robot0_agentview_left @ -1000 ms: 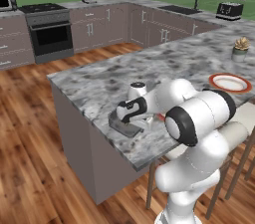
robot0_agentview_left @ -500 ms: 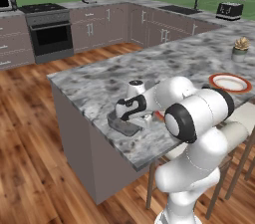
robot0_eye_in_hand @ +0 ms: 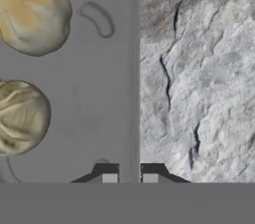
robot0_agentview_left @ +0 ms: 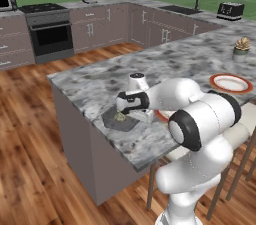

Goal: Place two dumplings into each of the tupperware containers and then place the containers in the fridge.

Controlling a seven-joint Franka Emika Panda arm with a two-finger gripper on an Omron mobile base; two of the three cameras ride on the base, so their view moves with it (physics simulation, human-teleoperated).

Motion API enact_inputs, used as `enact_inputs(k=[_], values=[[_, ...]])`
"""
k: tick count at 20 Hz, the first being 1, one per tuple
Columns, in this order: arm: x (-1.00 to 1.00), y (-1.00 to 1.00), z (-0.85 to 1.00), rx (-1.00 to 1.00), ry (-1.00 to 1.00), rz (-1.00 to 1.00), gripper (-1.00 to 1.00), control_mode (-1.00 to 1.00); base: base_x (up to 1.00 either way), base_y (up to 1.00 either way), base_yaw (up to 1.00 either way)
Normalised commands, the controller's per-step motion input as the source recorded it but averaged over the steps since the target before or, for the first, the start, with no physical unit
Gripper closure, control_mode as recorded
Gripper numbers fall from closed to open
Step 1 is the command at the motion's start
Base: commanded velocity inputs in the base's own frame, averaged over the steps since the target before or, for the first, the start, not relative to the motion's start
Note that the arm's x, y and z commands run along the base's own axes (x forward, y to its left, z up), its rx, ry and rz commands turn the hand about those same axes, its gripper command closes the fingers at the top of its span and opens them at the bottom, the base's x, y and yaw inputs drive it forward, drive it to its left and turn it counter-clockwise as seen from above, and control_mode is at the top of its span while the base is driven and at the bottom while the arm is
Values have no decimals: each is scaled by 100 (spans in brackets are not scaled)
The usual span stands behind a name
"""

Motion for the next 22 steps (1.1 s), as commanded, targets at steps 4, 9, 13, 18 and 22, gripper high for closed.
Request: enact_inputs(k=[4, 9, 13, 18, 22], values=[[-38, 0, 89, -1, 0, 0, 100, -100, 0, 0, 0], [-99, -20, 75, -3, -4, 2, 100, -100, 0, 0, 0], [-100, -34, 55, 0, -11, 3, 100, -100, 0, 0, 0], [-100, -31, 43, 0, -13, 0, 100, -100, 0, 0, 0], [-67, 3, 74, 0, -8, 0, 100, -100, 0, 0, 0]])
